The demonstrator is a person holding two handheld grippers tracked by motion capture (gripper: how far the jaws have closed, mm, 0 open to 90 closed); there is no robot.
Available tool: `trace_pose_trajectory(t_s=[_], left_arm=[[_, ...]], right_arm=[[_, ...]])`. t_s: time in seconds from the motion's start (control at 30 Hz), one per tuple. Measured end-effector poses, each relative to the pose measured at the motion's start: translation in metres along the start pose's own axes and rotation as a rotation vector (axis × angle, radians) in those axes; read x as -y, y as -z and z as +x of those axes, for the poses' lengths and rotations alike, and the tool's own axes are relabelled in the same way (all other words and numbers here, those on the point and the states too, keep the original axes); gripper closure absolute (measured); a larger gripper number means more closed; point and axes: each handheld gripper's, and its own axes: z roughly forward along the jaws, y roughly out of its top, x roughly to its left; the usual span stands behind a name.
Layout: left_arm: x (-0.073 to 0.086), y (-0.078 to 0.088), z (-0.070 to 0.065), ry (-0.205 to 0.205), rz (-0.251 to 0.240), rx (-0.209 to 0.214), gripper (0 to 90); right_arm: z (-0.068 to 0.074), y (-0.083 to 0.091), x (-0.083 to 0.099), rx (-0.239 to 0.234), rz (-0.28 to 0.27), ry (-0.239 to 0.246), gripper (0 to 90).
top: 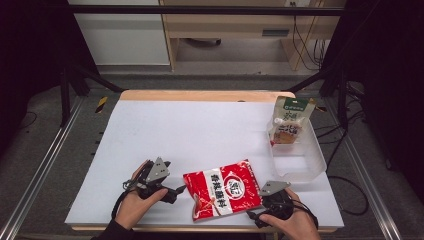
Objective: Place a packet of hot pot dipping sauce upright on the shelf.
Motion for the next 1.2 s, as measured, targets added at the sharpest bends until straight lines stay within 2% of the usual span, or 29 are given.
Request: trace_pose_trajectory(t_s=[0.27,0.37,0.8,1.03,1.2], left_arm=[[0.0,0.001,0.002,0.008,-0.008,-0.003,5.9],[0.0,0.001,0.002,0.007,-0.007,-0.003,5.9],[0.002,0.003,0.004,0.007,-0.001,-0.007,5.9],[0.001,0.001,0.002,-0.007,0.001,-0.012,5.9],[0.001,0.003,0.002,-0.007,-0.001,-0.016,6.1]], right_arm=[[0.003,-0.002,-0.003,-0.03,-0.006,0.005,12.3],[0.002,-0.002,-0.004,-0.033,-0.02,0.0,12.7],[0.004,0.001,-0.007,-0.039,-0.02,0.009,11.0],[0.004,0.003,-0.008,-0.047,-0.034,0.008,10.7],[0.004,0.008,-0.014,-0.061,-0.044,0.003,14.0]])
